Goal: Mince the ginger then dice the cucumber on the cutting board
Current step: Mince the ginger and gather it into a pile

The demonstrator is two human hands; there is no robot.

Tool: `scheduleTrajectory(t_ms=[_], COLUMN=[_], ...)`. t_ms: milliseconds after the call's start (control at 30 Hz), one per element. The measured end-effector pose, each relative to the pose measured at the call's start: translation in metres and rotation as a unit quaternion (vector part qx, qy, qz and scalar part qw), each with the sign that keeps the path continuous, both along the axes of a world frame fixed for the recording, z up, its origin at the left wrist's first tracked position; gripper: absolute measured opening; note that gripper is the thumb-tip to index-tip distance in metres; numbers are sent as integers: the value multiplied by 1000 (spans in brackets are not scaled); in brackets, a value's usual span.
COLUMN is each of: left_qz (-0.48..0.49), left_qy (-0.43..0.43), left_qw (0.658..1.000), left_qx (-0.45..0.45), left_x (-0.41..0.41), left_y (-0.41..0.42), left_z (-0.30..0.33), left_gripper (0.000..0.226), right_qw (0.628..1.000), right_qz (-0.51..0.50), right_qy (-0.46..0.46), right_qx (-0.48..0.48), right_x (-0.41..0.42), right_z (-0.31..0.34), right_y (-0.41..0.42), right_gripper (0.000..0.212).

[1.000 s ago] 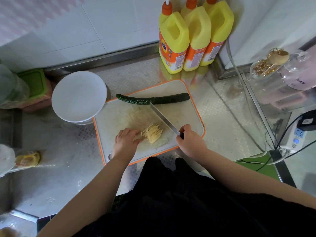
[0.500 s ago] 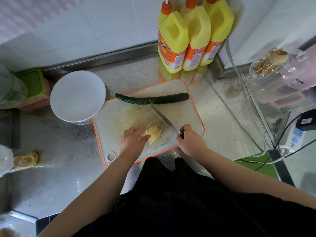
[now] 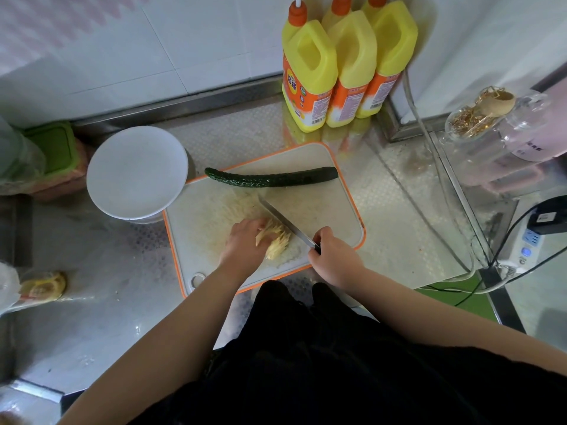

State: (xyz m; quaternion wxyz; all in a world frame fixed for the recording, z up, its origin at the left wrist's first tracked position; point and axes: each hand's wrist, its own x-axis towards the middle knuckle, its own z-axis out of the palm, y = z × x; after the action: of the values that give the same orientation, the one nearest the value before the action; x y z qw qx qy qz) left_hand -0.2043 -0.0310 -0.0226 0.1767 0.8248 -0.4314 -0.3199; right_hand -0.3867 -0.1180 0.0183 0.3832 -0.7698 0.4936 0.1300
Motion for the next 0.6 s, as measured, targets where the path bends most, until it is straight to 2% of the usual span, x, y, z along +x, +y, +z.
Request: scheduleTrajectory(t_ms=[100,167,333,500,600], left_qz=[-19,-13,-25,-11,3], left_qy=[-27,-34,-74,-54,-54], left_qw=[999,999,997,998,999], left_qx=[24,21,26,7,-8], left_x=[-9,-16,-25,-27,-26], left_y=[4,4,-1,1,2], left_z=[-1,-3,-7,-6,-6], left_gripper=[69,76,67,69,57], right_qw=[1000,1000,1000,999,998], right_qz=[-14,-19,-4,-39,-52], right_qy=[-4,-4,-15,-27,-31], right_qx=[-6,-4,10,-4,-5], right_x=[4,7,11,8,4], right_z=[2,3,4,8,9], right_y=[0,-1,1,-4,-4], right_gripper=[16,18,18,22,26])
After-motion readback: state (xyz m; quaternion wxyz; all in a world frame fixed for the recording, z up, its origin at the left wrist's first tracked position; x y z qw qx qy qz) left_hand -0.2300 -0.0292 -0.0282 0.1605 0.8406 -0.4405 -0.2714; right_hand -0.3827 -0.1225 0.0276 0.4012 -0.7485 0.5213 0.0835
